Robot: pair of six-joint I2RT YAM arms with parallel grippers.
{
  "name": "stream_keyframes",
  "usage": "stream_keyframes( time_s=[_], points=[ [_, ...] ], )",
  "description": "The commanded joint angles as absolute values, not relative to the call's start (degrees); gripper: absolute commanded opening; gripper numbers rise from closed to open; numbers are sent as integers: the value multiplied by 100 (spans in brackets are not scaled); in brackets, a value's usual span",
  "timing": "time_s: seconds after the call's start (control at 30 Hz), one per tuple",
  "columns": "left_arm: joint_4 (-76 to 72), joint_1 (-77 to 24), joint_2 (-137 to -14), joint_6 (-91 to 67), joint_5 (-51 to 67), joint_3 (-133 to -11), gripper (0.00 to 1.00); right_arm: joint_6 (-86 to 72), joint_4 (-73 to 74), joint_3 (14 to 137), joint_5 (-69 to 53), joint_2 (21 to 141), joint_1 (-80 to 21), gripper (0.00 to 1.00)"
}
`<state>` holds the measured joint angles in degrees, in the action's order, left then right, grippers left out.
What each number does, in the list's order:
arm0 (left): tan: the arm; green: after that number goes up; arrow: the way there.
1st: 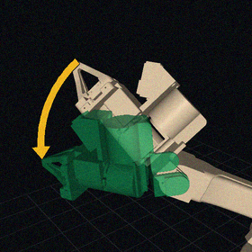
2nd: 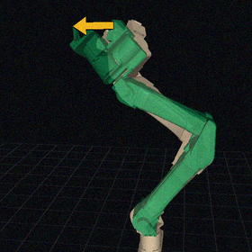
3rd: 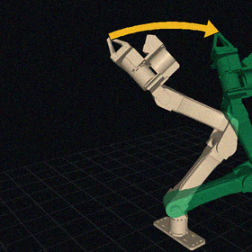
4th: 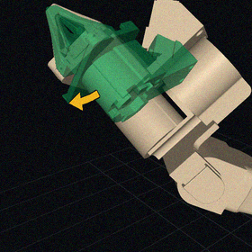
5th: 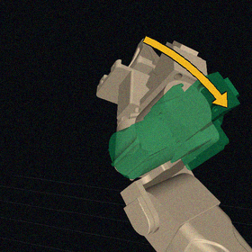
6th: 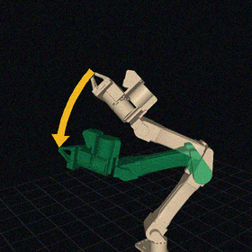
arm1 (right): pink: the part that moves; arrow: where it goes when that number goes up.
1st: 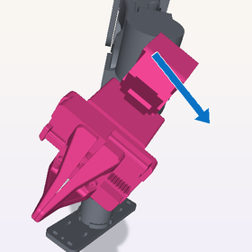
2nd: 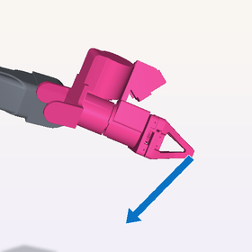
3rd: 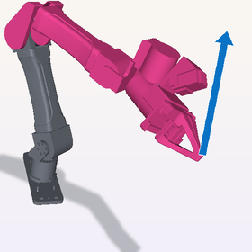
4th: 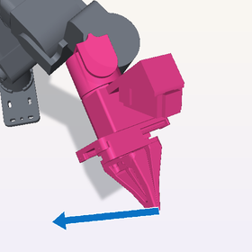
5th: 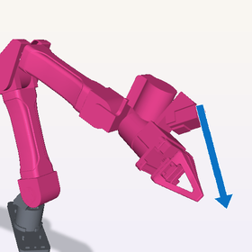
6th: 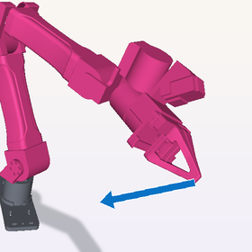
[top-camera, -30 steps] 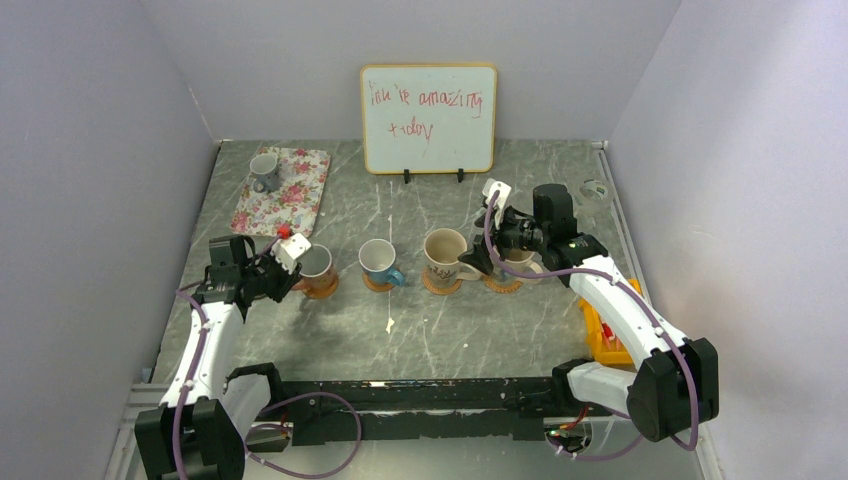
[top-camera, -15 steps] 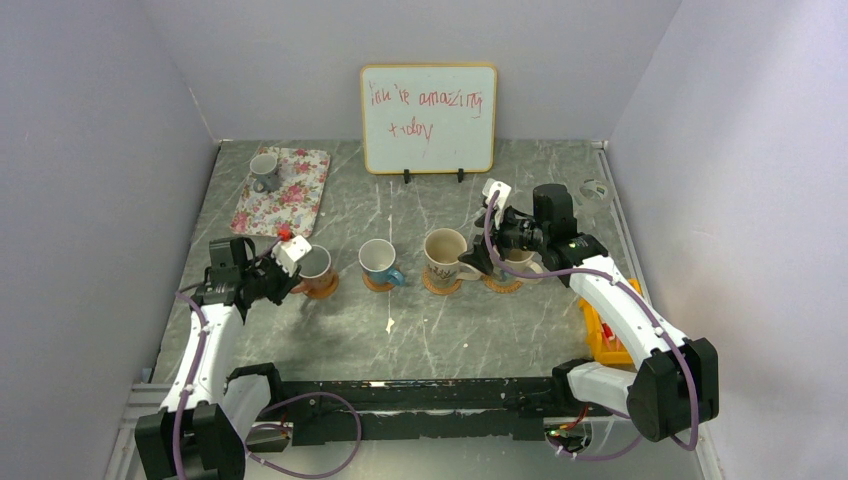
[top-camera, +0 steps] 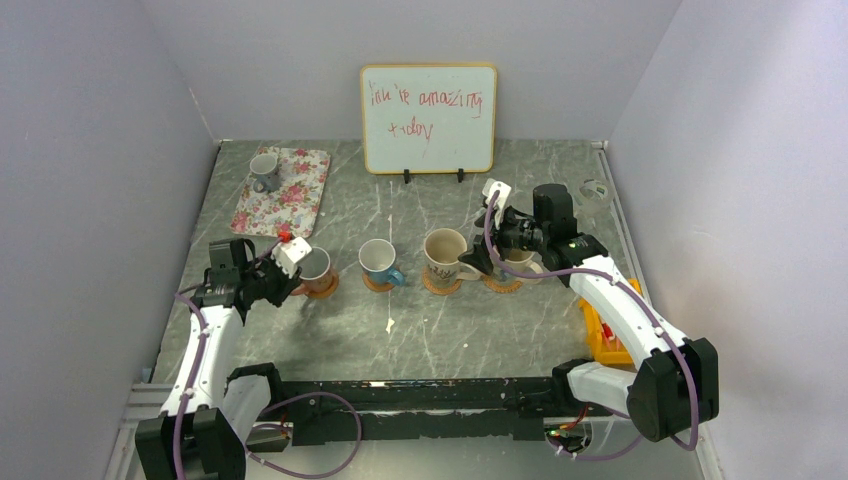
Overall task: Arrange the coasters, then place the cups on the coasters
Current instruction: Place the cup on the coaster.
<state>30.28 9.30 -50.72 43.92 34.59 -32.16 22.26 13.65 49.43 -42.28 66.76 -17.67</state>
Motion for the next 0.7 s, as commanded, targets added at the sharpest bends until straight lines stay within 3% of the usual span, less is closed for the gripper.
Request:
stream_keyframes(
  time_s=[0.0, 0.37, 0.47, 0.53, 0.67],
  points=[
    [3031, 932, -5006, 4421, 3402, -3382, 32, 2241, 1238, 5036, -4333, 6592, -1775, 100],
    [3310, 932, -4596, 4405, 3290, -3583, 64, 2240, 1239, 5036, -4333, 6574, -1779, 100],
    [3496, 932, -4413, 4416, 3328, -3710, 76, 2240, 1240, 5036, -4333, 6577, -1782, 100],
    [3600, 932, -4284, 4385, 3319, -3806, 94, 2241, 1241, 5036, -4337, 6575, -1782, 100],
    [3748, 936, -4212, 4201, 3230, -4105, 98, 2241, 1240, 5036, -4334, 6579, -1777, 100]
  ],
)
